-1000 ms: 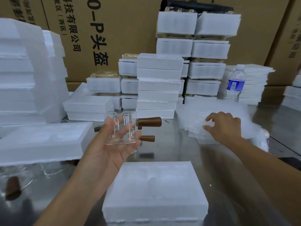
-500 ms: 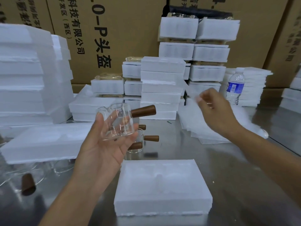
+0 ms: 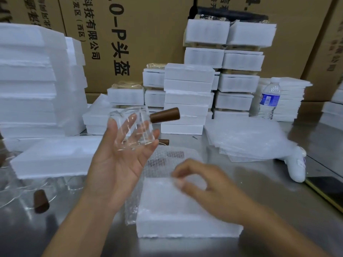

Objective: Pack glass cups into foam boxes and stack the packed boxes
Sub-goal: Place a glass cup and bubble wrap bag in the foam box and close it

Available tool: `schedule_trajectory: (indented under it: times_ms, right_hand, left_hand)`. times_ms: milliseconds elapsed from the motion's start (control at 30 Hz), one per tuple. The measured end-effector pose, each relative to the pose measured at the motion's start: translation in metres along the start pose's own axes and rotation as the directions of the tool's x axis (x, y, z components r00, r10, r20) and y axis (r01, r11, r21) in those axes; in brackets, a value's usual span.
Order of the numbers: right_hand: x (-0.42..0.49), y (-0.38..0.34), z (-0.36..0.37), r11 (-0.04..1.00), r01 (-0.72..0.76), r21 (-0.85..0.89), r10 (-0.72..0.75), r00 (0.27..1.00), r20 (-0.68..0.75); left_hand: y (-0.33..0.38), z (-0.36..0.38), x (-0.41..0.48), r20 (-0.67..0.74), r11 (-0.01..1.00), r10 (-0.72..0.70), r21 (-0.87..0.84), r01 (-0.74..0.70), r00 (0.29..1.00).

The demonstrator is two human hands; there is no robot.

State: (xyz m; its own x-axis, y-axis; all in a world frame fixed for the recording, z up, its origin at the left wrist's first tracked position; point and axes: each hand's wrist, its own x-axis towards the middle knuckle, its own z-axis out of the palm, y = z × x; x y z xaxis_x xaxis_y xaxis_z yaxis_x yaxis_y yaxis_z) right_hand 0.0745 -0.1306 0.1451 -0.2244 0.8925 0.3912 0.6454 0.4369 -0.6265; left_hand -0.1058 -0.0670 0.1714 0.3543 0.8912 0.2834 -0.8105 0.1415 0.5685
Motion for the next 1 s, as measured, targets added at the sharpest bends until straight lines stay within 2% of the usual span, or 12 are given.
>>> schedule_trajectory:
  times_ms: [67, 100, 167, 200, 333, 500, 633, 700, 767, 867, 967, 1000]
  right_hand:
    - [0.003, 0.009, -0.007, 0.962, -0.001, 0.274, 0.08, 0.958, -0.277]
    - [0.004, 0.014, -0.013, 0.931, 0.004, 0.366, 0.137, 0.923, -0.36]
    - [0.004, 0.023, -0.023, 0.886, 0.002, 0.464, 0.211, 0.89, -0.405]
    - [0.003, 0.026, -0.026, 0.882, -0.006, 0.472, 0.211, 0.9, -0.382]
    - [0.0, 0.03, -0.025, 0.963, -0.068, 0.26, 0.134, 0.961, -0.242]
    - [-0.002, 0.028, -0.027, 0.998, -0.069, -0.009, 0.067, 0.989, -0.133]
    - [-0.004, 0.034, -0.035, 0.996, -0.074, -0.05, 0.062, 0.973, -0.221]
    - [-0.005, 0.041, -0.038, 0.991, -0.126, -0.041, 0.107, 0.945, -0.309]
    - [-0.005, 0.049, -0.04, 0.98, -0.2, -0.014, 0.177, 0.897, -0.406]
    - [-0.004, 0.058, -0.04, 0.953, -0.289, 0.091, 0.294, 0.813, -0.502]
    - [-0.004, 0.063, -0.038, 0.932, -0.296, 0.21, 0.362, 0.773, -0.521]
    - [-0.004, 0.063, -0.038, 0.926, -0.297, 0.234, 0.378, 0.766, -0.521]
  left_hand:
    - [-0.005, -0.002, 0.003, 0.03, 0.995, -0.023, 0.096, 0.02, 0.999]
    - [-0.009, -0.002, 0.004, 0.033, 0.986, -0.031, 0.167, 0.025, 0.999]
    - [-0.017, -0.001, 0.003, 0.019, 0.95, -0.047, 0.31, 0.039, 0.999]
    - [-0.021, -0.001, 0.003, 0.003, 0.922, -0.055, 0.383, 0.05, 0.998]
    - [-0.032, -0.001, -0.003, -0.007, 0.758, -0.102, 0.647, 0.082, 0.995]
    - [-0.038, -0.001, -0.005, 0.014, 0.653, -0.139, 0.753, 0.081, 0.99]
    - [-0.043, -0.001, -0.003, -0.006, 0.605, -0.131, 0.792, 0.085, 0.991]
    - [-0.045, -0.002, 0.0, -0.042, 0.536, -0.104, 0.839, 0.091, 0.994]
    - [-0.048, -0.002, 0.002, -0.049, 0.371, -0.03, 0.927, 0.057, 0.998]
    - [-0.059, 0.001, 0.007, 0.041, -0.053, 0.036, 0.998, -0.039, 0.999]
    - [-0.074, 0.007, 0.008, 0.104, -0.433, 0.015, 0.897, -0.087, 0.994]
    - [-0.078, 0.007, 0.009, 0.116, -0.515, 0.013, 0.852, -0.093, 0.993]
